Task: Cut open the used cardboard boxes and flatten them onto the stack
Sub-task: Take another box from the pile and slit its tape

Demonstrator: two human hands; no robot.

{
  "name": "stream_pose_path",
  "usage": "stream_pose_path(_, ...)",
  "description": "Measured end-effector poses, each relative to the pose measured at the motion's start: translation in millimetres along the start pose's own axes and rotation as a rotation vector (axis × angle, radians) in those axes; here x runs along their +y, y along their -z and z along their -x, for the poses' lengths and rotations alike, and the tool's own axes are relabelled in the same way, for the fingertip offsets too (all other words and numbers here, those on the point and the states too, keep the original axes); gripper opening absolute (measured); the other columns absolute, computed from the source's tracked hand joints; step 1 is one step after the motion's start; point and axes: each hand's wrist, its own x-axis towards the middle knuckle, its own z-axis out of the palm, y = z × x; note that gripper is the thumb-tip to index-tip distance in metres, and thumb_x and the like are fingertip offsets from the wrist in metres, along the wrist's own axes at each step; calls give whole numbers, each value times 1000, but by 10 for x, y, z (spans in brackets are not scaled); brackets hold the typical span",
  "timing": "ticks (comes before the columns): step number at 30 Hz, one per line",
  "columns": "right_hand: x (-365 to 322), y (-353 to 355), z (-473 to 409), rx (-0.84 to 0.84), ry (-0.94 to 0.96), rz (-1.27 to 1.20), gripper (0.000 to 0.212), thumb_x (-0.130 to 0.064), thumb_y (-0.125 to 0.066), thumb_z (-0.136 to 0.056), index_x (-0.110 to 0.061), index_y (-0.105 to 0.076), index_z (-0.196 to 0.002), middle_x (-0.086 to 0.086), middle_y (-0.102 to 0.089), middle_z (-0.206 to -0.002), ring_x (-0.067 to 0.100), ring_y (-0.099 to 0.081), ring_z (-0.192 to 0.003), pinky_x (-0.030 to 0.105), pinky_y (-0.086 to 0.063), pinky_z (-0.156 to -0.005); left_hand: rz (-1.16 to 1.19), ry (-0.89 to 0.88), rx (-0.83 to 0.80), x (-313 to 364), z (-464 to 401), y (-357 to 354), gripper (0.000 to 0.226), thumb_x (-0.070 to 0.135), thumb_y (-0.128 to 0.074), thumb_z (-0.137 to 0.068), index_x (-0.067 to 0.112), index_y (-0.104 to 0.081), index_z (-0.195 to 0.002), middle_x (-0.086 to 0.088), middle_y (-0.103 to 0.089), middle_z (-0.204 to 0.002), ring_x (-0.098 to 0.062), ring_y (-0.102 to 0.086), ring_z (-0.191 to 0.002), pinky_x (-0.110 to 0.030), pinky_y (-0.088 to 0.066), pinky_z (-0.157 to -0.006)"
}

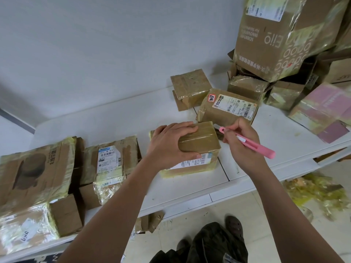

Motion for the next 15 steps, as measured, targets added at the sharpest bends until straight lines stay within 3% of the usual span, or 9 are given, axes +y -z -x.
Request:
stream_pose_path(6,-2,106,34,-56,-6,14,15,-24,-55,-87,-31,-51,-75,4,-62,-74,29,-61,-71,51,-52,-65,15,-3,0,21,11,14,77,63,-75,-69,44,-47,-138,32,-35,-146,9,-26,-132,-23,-8,-112)
stream_pose_path(11,36,137,62,-86,-37,-42,12,-29,-58,-83,-23,-51,-76,-1,-62,-69,10,-59,-64,19,-46,-59,13,1,-5,29,21,17,77,63,-75,-68,45,-46,-138,34,-34,-144,11,-25,-131,-21,-6,-109)
stream_pose_path(15,45,174,128,-98,-26,-79,14,-18,-60,-89,-17,-52,-77,0,-62,-67,5,-57,-63,12,-43,-57,24,9,-14,35,20,18,78,62,-76,-68,46,-47,-138,36,-34,-143,21,-19,-119,-21,-7,-108)
